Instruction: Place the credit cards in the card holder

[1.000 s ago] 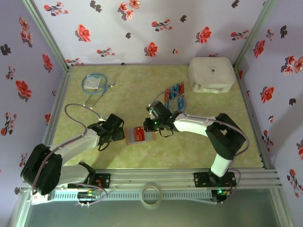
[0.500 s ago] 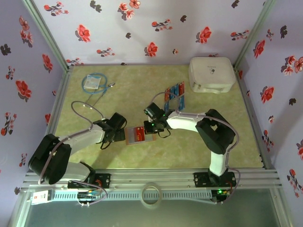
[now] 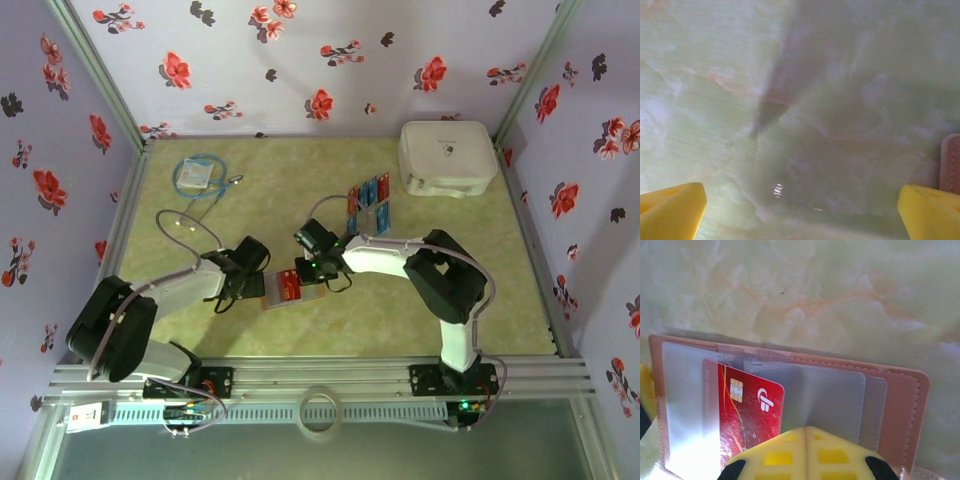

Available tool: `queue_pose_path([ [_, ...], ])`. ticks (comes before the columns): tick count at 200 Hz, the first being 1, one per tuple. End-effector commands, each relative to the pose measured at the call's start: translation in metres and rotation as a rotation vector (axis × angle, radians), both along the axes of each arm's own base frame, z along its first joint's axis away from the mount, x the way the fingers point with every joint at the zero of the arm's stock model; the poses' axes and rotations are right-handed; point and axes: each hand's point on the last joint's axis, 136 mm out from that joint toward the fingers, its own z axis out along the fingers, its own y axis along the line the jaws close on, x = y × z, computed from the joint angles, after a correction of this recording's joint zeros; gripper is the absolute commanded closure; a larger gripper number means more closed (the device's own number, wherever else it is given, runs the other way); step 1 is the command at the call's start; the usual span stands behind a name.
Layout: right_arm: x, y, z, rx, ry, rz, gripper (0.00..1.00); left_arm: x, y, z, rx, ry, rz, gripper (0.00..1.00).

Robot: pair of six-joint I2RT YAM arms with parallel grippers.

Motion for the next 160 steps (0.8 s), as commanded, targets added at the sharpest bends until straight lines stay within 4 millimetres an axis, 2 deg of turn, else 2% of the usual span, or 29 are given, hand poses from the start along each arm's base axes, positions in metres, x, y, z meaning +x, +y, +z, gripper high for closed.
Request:
queue_pose_path([
  [1,-0.005,0.002,-0.004,-0.047,-0.007,0.031,1.0,0.007,0.002,0.0,0.036,-0.007,-0.011,0.0],
  [119,-0.021,0.029,-0.009,-0.084,-0.015,0.107,1.0,0.009,-0.004,-0.001,0.026,-0.011,-0.013,0.0],
  [160,-0.017,0.011,-0.009,-0.133,-0.056,0.086,1.0,0.012,-0.006,0.002,0.021,-0.018,-0.011,0.0],
])
